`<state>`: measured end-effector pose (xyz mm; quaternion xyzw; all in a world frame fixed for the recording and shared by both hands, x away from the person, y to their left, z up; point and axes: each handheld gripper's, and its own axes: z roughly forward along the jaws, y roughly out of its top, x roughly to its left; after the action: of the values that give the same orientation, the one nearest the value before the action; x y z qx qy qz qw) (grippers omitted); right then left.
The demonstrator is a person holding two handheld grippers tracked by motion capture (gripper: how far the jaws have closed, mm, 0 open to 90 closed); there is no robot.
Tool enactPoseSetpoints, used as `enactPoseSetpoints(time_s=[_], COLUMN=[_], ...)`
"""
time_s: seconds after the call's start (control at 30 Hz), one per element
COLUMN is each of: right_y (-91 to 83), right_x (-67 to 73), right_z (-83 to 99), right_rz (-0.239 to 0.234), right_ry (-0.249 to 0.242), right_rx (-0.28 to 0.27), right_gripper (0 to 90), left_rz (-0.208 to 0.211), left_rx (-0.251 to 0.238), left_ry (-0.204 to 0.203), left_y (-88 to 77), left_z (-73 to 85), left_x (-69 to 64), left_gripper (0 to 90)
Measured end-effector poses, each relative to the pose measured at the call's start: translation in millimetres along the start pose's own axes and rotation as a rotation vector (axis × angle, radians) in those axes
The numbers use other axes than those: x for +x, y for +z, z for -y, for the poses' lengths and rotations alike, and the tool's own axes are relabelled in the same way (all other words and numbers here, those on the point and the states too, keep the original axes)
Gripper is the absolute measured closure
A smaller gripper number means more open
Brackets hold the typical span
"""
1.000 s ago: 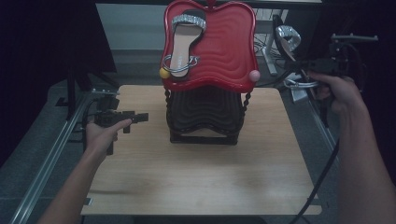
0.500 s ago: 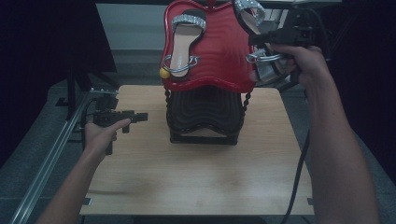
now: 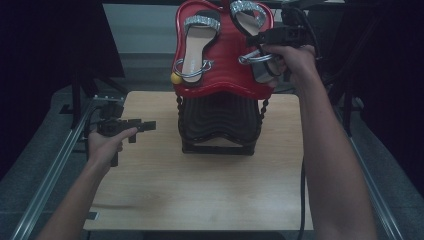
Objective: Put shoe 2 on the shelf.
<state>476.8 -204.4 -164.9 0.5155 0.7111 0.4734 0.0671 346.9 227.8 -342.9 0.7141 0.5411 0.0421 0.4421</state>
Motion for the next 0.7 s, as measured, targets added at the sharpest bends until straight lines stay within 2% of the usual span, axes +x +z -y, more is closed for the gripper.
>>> enactPoseSetpoints(time_s=[0.17,0.23,0.3,0.33,0.43,0.53,0.7], right_y=[12.1,19.0,25.4,29.1,28.3,21.5,5.0], right_x=[-1.0,0.0,0.1,0.7,6.0,8.1,-1.7], right_z=[1.6,2.9,4.1,4.9,6.2,4.6,7.3], right_rz=[0.066,0.122,0.16,0.187,0.241,0.212,0.117], right_ry=[0.021,0.028,0.024,0.01,-0.055,-0.083,-0.058], right_rx=[-0.007,-0.015,0.003,0.015,-0.046,-0.062,-0.108], right_gripper=[42.0,40.8,37.6,33.1,28.1,26.5,26.2], left_rz=[-0.001,-0.001,0.0,0.0,0.001,0.002,0.003], left_rx=[0.002,0.002,0.0,0.001,0.006,0.01,0.018], left_ry=[-0.001,0.002,0.002,0.002,0.005,0.0,0.002], left_y=[1.9,2.3,2.8,2.9,4.0,5.7,9.6], left_z=[0.5,0.7,1.1,1.3,2.6,3.9,5.2], left_x=[0.0,-0.6,-1.1,-1.2,-0.5,1.0,-0.1], left_gripper=[31.2,31.2,31.2,31.1,31.1,31.1,31.1])
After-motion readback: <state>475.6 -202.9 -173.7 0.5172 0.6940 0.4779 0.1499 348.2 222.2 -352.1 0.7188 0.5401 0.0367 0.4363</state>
